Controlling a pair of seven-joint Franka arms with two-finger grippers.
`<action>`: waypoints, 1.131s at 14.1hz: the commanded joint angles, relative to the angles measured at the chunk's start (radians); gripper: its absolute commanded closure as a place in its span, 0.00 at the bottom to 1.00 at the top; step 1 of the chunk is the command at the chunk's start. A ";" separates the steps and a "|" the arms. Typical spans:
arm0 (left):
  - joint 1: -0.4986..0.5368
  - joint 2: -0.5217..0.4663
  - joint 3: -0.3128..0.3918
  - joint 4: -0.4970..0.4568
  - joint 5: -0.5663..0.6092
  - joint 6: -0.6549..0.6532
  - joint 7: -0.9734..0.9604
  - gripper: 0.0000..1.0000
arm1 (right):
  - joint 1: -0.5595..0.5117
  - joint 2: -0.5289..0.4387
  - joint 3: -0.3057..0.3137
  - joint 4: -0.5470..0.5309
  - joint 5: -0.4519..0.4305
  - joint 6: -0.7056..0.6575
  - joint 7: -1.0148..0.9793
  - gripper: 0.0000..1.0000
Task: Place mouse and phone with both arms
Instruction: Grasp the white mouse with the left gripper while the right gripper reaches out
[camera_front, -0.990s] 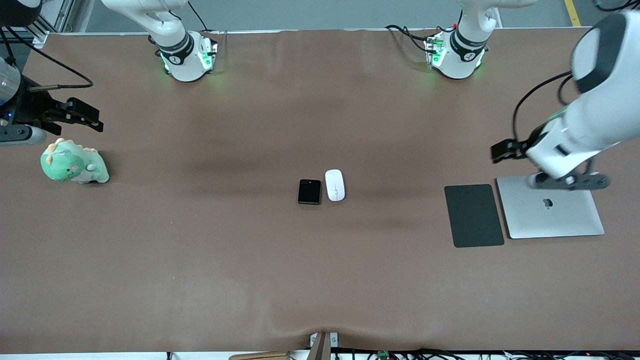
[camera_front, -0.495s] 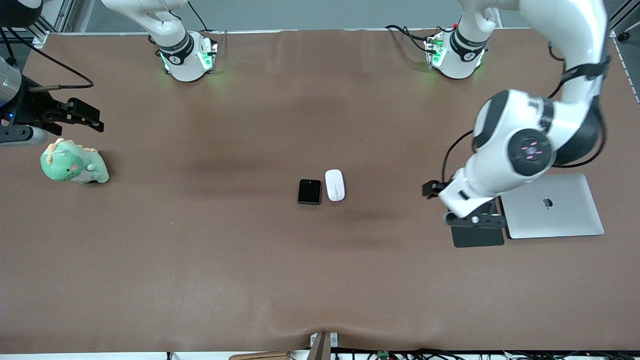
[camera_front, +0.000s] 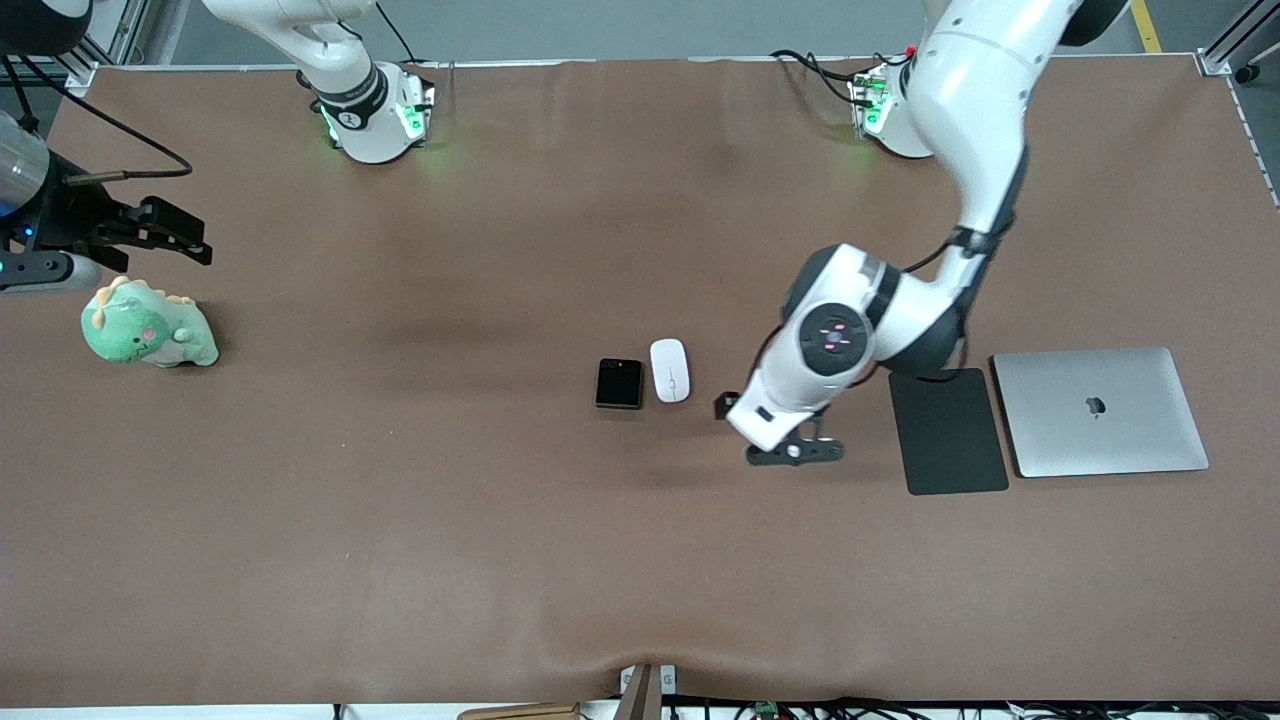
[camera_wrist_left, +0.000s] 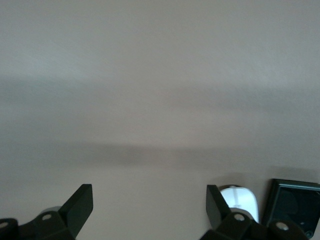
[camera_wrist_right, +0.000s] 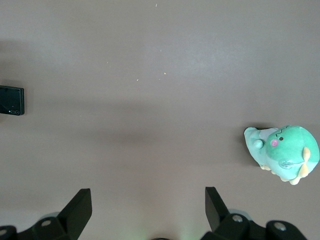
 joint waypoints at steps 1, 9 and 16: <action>-0.058 0.064 0.013 0.030 -0.001 0.063 -0.076 0.00 | 0.010 0.002 -0.002 -0.003 -0.009 0.005 0.009 0.00; -0.173 0.146 0.033 0.046 0.001 0.143 -0.229 0.18 | 0.010 0.005 -0.002 -0.005 -0.009 0.010 0.009 0.00; -0.225 0.161 0.056 0.054 0.001 0.143 -0.292 0.21 | 0.068 0.050 -0.001 -0.006 -0.006 0.044 0.050 0.00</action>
